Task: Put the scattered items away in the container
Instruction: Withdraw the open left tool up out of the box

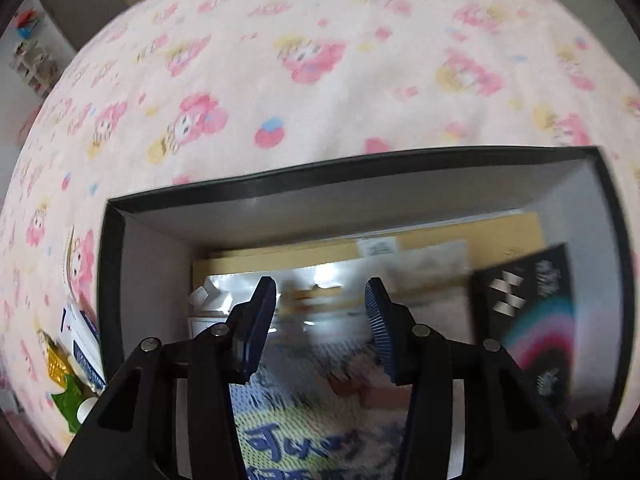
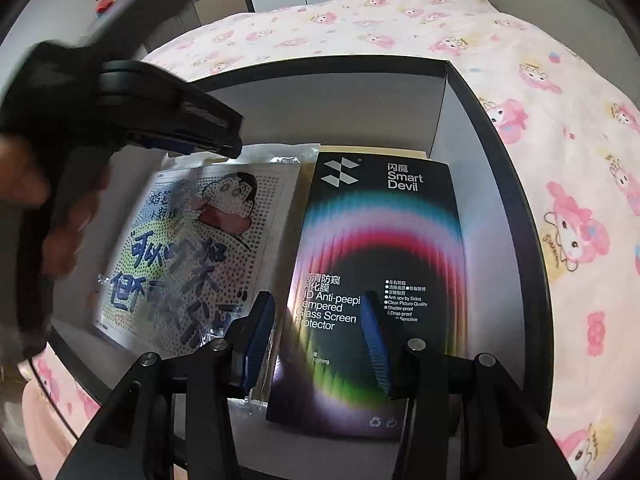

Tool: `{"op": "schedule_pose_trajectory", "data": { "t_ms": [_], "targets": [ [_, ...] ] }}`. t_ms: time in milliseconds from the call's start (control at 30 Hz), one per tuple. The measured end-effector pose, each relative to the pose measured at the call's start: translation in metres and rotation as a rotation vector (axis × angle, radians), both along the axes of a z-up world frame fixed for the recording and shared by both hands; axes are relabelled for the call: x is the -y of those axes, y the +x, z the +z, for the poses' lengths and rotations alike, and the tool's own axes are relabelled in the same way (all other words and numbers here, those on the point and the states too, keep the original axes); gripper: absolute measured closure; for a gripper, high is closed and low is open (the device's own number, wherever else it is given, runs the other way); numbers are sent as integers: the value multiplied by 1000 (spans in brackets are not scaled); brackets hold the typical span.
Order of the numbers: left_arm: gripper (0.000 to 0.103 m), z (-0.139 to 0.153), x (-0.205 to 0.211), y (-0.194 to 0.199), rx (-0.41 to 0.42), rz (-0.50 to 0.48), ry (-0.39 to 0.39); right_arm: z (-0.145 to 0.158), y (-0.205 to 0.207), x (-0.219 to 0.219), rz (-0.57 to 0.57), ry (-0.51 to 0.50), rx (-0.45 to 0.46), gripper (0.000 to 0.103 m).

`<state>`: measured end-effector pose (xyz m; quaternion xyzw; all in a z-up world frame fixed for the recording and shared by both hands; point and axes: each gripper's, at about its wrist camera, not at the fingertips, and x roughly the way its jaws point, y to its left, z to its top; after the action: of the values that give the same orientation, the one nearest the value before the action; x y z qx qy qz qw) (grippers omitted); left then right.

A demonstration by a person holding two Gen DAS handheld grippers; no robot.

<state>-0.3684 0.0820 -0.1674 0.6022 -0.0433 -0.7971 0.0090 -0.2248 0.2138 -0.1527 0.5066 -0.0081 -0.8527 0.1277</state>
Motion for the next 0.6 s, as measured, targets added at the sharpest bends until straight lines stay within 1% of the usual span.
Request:
{"op": "schedule_pose_trajectory", "data": {
  "t_ms": [67,133,333,400,533,600],
  "targets": [
    [56,-2,7,1,30,47,49,0,-1,-1,5,-12,8,62],
    [56,-4,11,3,31,68,83,1,-2,-1,9,-18,15,62],
    [56,1,15,12,20,66,107,3,-4,-2,4,-33,30,62],
    [56,11,16,18,-10,60,131,3,-4,-2,1,-29,25,62],
    [55,33,13,53,-85,7,171,5,-1,-3,-10,-25,17,62],
    [55,40,8,78,-86,-13,164,6,1,-4,-20,-26,10,62]
  ]
}}
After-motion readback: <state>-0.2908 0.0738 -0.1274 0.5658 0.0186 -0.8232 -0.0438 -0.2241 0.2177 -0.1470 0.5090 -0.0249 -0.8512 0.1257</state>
